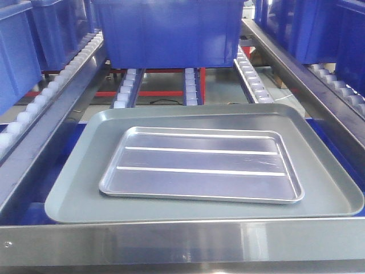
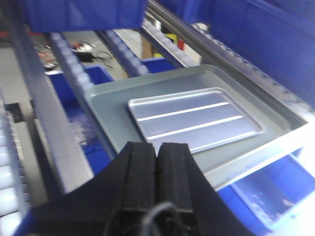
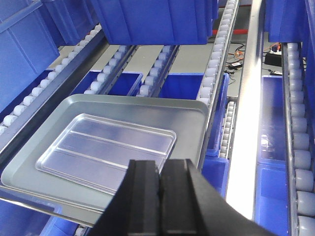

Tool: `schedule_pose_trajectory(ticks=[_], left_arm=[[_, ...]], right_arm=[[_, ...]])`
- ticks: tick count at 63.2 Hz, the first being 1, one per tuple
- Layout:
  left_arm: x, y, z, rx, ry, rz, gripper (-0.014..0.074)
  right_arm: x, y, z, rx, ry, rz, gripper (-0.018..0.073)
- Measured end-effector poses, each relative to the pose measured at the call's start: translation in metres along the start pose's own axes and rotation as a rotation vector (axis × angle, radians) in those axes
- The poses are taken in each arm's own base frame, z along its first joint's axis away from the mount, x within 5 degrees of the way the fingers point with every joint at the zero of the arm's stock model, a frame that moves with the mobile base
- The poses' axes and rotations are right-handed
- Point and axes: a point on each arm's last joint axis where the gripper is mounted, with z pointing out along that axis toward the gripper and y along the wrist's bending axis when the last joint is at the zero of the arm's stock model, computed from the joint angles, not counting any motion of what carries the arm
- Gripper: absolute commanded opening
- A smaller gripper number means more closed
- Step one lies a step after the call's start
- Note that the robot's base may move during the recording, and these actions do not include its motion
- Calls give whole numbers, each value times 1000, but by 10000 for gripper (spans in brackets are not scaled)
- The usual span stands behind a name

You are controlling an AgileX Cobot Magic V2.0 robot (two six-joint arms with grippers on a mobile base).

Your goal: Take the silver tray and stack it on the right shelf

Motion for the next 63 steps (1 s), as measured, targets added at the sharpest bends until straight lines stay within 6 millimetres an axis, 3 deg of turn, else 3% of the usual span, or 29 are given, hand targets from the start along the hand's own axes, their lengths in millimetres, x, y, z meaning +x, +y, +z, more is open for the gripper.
schedule_pose_trajectory(ticks=[10, 31, 39, 63], left_arm=[[18, 6, 7, -156, 16, 15, -90], [50, 26, 19, -441, -115, 8, -90], [46, 28, 18, -482, -195, 24, -90], [46, 29, 18, -503, -197, 25, -90]], right_arm=[[0, 0, 0, 1, 4, -1, 52], [0, 0, 0, 1, 4, -1, 52], [0, 0, 0, 1, 4, -1, 52], [0, 0, 0, 1, 4, -1, 52]])
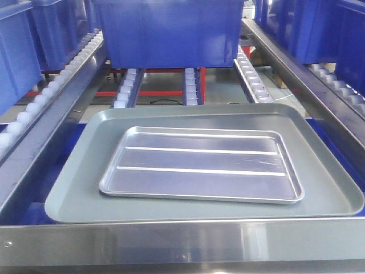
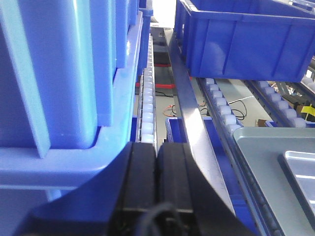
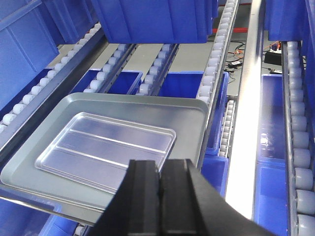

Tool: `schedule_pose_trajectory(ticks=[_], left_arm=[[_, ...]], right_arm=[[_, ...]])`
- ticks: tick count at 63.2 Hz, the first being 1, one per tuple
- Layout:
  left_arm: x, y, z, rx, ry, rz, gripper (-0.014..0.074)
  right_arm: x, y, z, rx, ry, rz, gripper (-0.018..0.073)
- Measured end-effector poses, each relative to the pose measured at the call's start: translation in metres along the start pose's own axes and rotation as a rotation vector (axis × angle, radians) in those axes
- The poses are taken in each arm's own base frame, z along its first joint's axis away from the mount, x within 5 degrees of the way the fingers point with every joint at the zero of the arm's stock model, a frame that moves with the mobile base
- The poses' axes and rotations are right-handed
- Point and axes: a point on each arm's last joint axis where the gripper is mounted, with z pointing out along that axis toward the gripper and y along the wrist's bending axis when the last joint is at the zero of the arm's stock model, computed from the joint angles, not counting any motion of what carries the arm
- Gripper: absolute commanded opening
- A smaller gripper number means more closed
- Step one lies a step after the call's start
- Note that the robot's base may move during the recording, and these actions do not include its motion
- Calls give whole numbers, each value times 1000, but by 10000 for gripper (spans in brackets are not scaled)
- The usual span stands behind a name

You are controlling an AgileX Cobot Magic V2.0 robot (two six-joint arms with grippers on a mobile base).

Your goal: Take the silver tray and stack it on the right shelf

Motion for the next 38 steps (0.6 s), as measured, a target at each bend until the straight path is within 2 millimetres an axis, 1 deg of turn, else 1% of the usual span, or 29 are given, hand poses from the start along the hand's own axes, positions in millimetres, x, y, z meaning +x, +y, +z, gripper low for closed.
schedule_pose_trajectory(ticks=[38], left_arm=[[0, 0, 0, 0, -1, -1, -90]], right_arm=[[0, 0, 0, 0, 0, 0, 52]])
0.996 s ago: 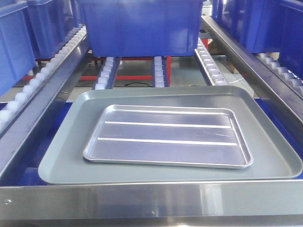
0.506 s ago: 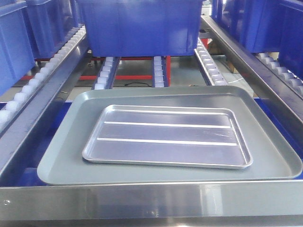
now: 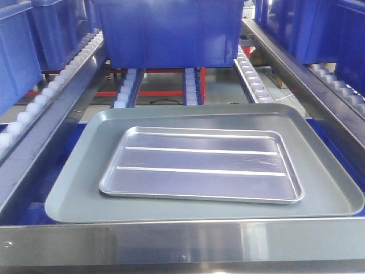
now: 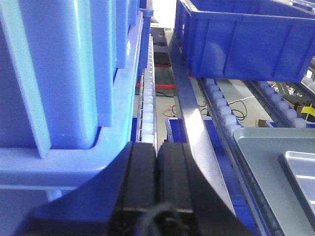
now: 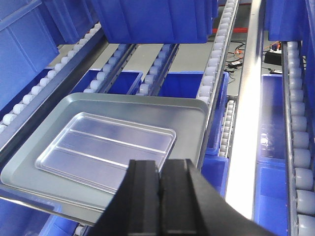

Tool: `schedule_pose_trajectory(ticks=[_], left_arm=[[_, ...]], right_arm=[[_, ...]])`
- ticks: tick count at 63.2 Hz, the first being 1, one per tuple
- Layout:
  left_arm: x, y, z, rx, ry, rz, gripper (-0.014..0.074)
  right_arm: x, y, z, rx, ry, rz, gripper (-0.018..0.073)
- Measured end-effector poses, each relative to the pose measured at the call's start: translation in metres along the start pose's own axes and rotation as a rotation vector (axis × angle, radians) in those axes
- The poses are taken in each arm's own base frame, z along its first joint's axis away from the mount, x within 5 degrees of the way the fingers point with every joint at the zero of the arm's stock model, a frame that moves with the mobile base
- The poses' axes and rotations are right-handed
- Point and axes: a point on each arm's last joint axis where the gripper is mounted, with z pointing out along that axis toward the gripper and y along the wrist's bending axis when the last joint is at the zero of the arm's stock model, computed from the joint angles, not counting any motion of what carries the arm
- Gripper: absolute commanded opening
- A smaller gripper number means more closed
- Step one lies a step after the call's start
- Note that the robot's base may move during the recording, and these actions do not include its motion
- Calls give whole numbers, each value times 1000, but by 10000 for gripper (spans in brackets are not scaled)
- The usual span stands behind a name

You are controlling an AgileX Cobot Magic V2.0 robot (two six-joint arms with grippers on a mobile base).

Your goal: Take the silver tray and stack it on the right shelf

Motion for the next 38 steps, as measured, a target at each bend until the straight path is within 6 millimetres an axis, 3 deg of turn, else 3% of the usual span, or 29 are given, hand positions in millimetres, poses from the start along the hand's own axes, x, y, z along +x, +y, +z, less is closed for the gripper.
schedule_pose_trajectory(ticks=[13, 25, 38], left_arm=[[0, 0, 0, 0, 0, 0, -90], [0, 0, 0, 0, -1, 0, -90], [0, 0, 0, 0, -1, 0, -90]], right_arm=[[1, -1, 1, 9, -9, -8, 52], [10, -8, 10, 151, -66, -84, 52], [50, -24, 24, 332, -147, -66, 52]])
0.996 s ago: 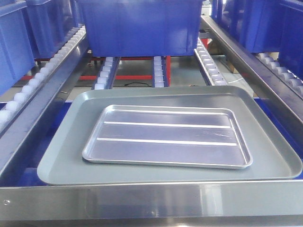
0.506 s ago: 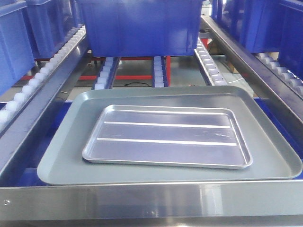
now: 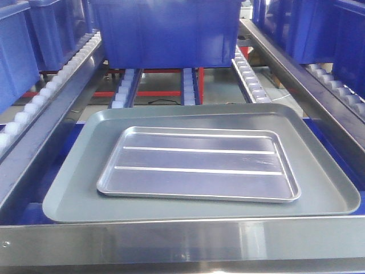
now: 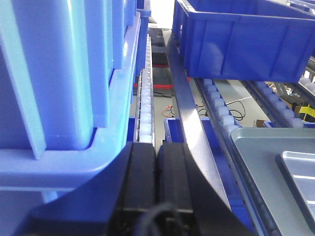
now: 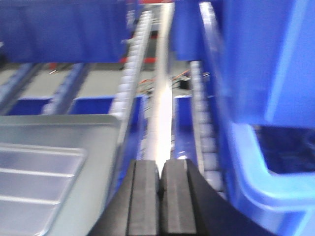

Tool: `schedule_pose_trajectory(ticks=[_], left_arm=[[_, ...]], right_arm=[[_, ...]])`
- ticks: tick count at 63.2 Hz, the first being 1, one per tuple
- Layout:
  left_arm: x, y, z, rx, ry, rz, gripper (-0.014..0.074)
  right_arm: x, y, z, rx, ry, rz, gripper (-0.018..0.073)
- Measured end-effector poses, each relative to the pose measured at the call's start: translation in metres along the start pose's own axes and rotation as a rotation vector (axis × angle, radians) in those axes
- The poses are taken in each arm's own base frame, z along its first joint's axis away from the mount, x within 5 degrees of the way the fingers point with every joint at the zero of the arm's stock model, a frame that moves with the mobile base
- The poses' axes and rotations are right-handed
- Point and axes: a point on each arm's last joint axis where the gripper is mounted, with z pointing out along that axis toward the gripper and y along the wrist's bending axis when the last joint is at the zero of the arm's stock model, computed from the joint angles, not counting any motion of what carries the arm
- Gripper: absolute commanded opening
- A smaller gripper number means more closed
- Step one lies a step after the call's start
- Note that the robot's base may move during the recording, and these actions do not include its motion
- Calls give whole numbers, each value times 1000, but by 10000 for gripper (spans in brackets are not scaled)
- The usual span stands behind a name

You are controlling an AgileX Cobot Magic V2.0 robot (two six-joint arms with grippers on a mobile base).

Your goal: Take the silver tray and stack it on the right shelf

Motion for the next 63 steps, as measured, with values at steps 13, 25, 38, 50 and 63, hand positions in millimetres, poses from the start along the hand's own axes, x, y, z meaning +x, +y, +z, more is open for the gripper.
schedule_pose_trajectory(ticks=[13, 25, 38, 50, 63], left_arm=[[0, 0, 0, 0, -2, 0, -90], [0, 0, 0, 0, -2, 0, -90], [0, 0, 0, 0, -2, 0, -90], [0, 0, 0, 0, -2, 0, -90], [0, 0, 0, 0, -2, 0, -90]], right_arm=[[39, -5, 8, 46, -51, -1, 52], [39, -5, 8, 46, -64, -3, 52], [38, -4, 8, 45, -68, -3, 52], [38, -4, 8, 45, -68, -3, 52], [38, -4, 8, 45, -68, -3, 52]])
